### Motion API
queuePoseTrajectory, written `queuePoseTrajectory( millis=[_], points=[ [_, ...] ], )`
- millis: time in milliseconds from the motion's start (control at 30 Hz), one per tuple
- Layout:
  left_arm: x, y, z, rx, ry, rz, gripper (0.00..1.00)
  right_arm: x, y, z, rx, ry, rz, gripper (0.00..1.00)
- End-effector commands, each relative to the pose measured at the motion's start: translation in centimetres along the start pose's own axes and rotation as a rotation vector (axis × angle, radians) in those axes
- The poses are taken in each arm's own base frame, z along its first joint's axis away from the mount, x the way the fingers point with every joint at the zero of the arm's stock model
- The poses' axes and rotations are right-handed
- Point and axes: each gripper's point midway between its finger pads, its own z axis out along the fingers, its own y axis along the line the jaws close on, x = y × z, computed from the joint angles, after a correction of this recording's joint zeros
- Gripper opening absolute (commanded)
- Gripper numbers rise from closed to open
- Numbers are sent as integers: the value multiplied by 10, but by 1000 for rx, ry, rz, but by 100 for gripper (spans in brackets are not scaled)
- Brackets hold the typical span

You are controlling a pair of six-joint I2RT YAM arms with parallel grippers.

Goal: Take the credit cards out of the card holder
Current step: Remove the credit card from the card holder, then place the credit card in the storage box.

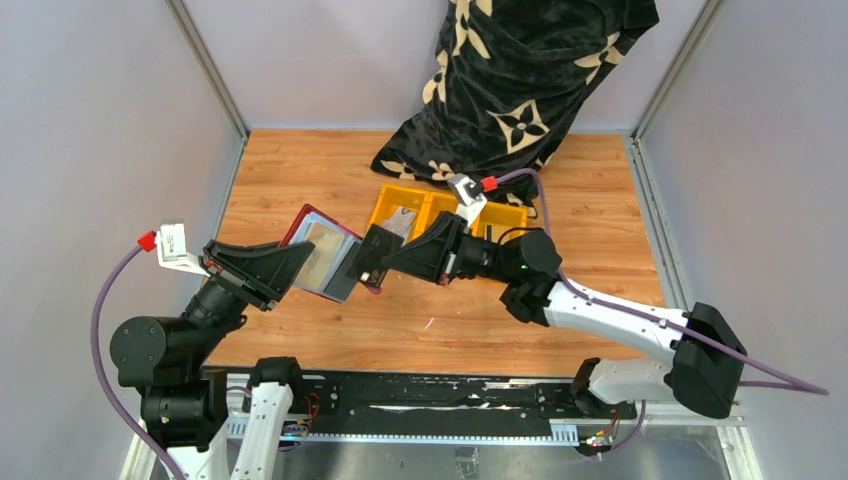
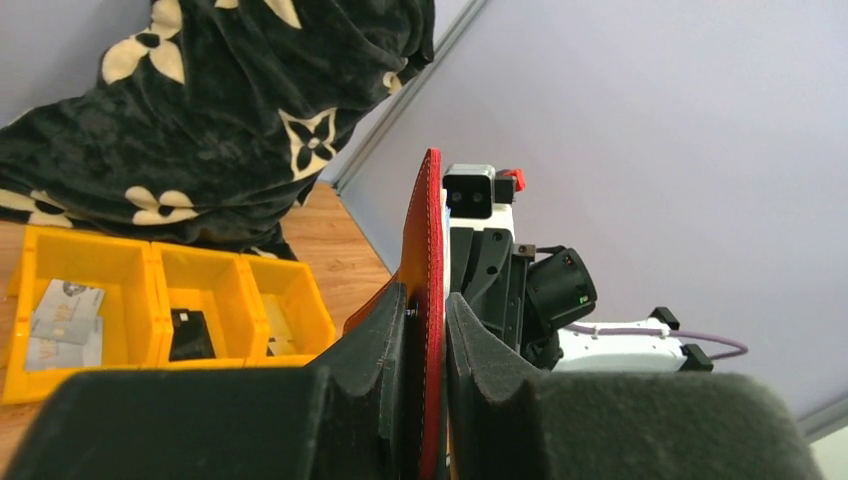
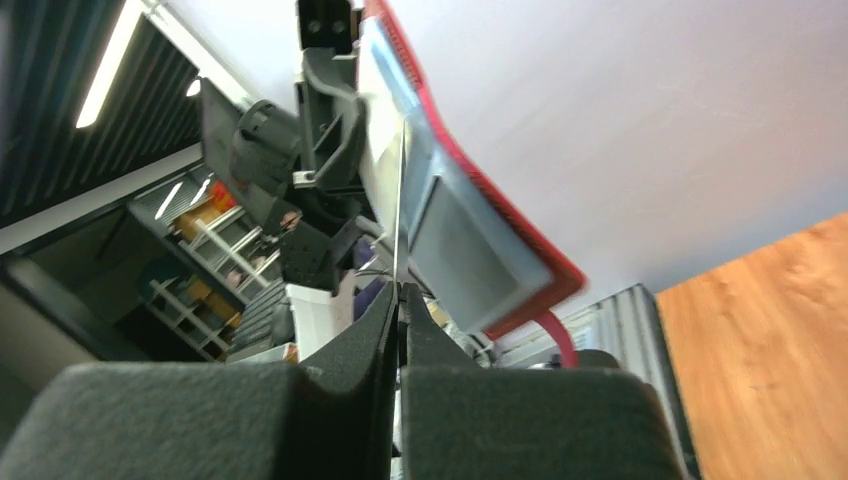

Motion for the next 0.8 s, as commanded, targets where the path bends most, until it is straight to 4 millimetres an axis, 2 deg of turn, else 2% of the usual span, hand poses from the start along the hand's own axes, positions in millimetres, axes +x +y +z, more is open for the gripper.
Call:
queuePoseTrajectory(
  millis=[0,67,133,300,433,567,767],
  points=[
    [-10,-4,2,-3,-30,31,1,-26,-24,-35,124,-18,-5,0],
    [-9,-4,2,5,-22,32,1,-51,-53,-67,294,-33,-78,0],
    [-7,-5,2,13,-15,36,1,-61,-86,-96,484,4,-123,0],
    [-1,-8,0,40,13,51,1,-73,-156,-160,832,134,-159,0],
    [2,-12,-2,64,25,67,1,-69,-214,-203,1055,253,-126,0],
    [5,-15,-5,75,33,89,1,-65,-261,-217,1148,331,-87,0],
    [6,-20,-9,86,33,115,1,-60,-312,-213,1175,398,6,0]
  ],
)
